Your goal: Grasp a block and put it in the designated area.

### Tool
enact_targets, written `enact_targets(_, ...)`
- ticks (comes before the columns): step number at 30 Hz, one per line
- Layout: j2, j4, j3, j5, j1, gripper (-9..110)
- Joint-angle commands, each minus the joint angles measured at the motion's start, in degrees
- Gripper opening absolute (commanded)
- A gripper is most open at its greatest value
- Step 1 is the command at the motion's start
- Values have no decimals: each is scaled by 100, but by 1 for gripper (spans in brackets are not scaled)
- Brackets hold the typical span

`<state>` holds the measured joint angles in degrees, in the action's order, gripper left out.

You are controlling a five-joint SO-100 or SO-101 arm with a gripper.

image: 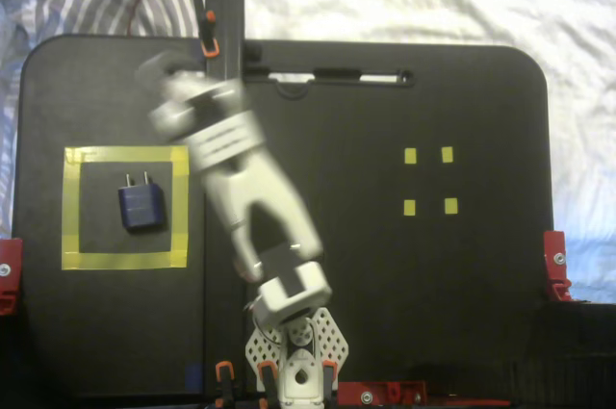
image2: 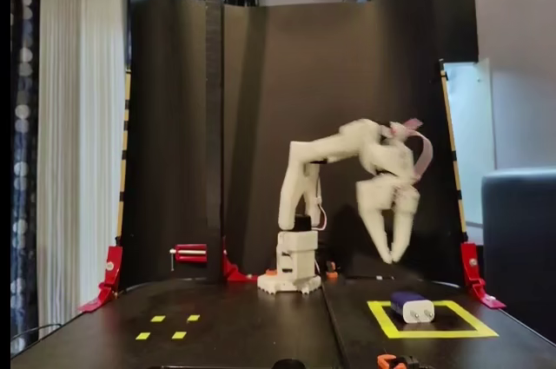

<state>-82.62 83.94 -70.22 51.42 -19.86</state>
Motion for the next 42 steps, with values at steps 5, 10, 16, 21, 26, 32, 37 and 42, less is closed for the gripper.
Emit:
enact_targets(5,-519,-369,149,35,1600,0)
enact_targets(10,-738,-686,141,132,2531,0)
enact_targets(16,-1099,-984,123,97,3085,0)
enact_targets(21,-1617,-1714,-369,-510,3155,0)
enact_targets(26,-2145,-2637,-1090,-1635,3076,0)
enact_targets(32,-2522,-3129,-1371,-3647,2979,0)
enact_targets(37,-3059,-3190,-1723,-4913,2751,0)
enact_targets(42,-3876,-3445,-2698,-5414,2470,0)
